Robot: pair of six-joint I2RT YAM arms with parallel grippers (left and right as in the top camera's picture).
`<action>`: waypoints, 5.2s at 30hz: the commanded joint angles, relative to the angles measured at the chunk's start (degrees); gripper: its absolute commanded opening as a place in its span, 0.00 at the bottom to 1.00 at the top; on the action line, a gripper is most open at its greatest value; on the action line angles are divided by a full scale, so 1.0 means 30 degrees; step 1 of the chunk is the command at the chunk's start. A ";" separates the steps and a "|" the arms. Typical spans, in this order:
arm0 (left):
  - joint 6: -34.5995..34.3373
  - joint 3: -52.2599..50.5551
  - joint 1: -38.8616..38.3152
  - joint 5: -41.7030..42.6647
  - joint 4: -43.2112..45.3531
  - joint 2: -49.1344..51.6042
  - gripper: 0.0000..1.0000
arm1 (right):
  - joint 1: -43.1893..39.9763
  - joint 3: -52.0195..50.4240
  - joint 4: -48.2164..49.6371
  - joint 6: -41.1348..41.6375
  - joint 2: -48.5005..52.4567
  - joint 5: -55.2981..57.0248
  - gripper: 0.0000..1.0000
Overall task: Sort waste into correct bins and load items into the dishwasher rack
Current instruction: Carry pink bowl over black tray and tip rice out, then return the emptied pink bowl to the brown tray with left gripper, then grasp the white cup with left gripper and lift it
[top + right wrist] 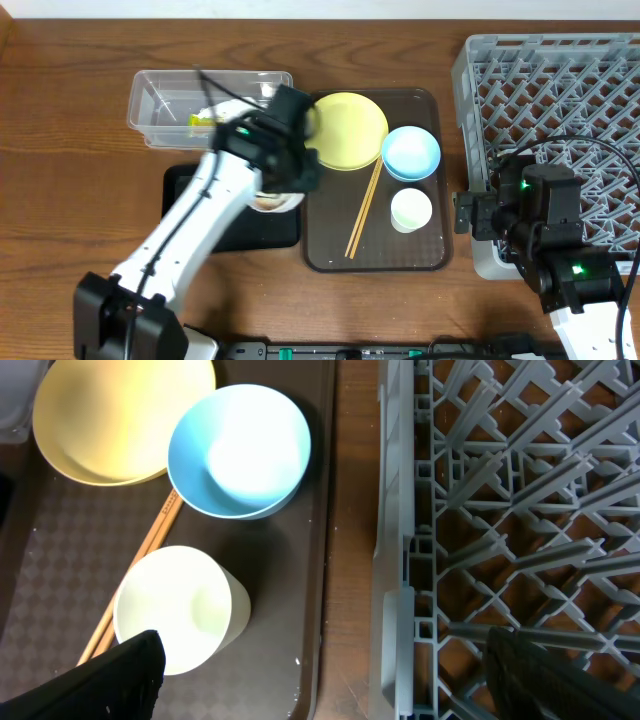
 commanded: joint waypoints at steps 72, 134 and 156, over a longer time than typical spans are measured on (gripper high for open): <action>0.1311 -0.7963 1.4826 2.3926 0.3016 0.0007 0.06 | -0.0029 0.0350 -0.0576 -0.0255 -0.0066 -0.0073 0.99; 0.0554 -0.6470 -0.7140 -0.5472 1.4455 0.0758 0.06 | -0.0029 0.0350 -0.0525 -0.0255 -0.0066 -0.0073 0.99; 0.0590 -0.6462 -0.7242 -0.3577 1.5183 -0.1093 0.35 | -0.0029 0.0350 -0.0576 -0.0255 -0.0066 -0.0073 0.99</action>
